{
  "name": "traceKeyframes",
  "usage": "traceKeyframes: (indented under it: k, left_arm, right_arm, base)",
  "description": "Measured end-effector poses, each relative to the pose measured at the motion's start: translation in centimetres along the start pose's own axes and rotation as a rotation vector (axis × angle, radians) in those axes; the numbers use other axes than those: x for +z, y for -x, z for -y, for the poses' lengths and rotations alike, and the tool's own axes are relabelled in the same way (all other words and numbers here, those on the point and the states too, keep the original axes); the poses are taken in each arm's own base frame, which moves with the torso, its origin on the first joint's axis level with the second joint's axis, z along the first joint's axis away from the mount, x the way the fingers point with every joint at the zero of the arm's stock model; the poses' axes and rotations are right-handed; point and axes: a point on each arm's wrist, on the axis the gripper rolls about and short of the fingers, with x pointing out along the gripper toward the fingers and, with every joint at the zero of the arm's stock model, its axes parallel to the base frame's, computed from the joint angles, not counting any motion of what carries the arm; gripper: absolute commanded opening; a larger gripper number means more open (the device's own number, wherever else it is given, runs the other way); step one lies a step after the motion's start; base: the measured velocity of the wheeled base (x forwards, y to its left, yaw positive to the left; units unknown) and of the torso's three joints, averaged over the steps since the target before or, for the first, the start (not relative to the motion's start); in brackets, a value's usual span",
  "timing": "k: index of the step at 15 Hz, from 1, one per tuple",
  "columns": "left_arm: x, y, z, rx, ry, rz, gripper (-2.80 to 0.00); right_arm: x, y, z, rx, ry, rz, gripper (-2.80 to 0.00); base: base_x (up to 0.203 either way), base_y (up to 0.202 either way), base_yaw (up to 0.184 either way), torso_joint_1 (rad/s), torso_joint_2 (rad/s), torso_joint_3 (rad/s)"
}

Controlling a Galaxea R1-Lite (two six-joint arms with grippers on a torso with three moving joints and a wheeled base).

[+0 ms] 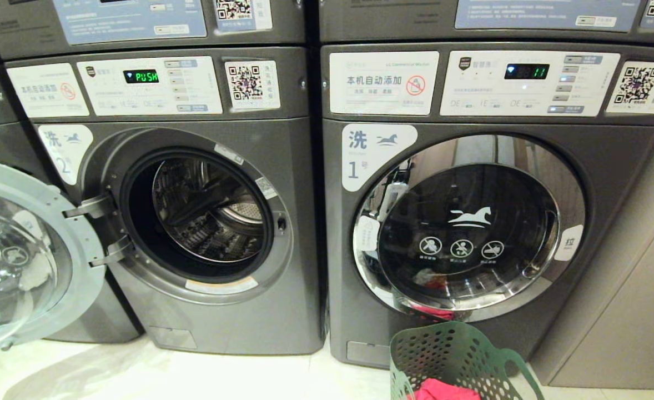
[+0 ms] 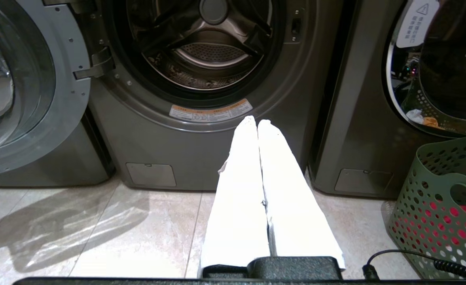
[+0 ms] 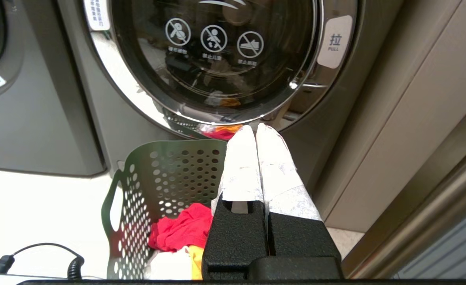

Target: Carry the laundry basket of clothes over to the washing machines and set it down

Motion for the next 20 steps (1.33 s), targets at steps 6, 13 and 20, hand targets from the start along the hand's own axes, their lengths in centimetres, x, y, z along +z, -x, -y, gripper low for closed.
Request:
traceKeyframes:
  k: [6,13,20]
  left_arm:
    - [-0.01,0.0,0.0,-0.001,0.001,0.0,-2.8]
    - [0.01,0.0,0.0,-0.001,0.002,0.002,-2.8]
    - [0.01,0.0,0.0,-0.001,0.016,0.002,-2.8]
  right_arm:
    - [0.01,0.0,0.0,0.001,-0.003,0.001,-2.8]
    - [0.01,0.0,0.0,0.001,-0.004,0.001,-2.8]
    - [0.01,0.0,0.0,-0.001,-0.009,0.001,-2.8]
  base:
    - [0.0,0.0,0.0,0.0,0.0,0.0]
    - [0.0,0.179,-0.006,0.001,0.0,0.003]
    - [0.0,0.195,-0.002,0.001,0.0,0.002]
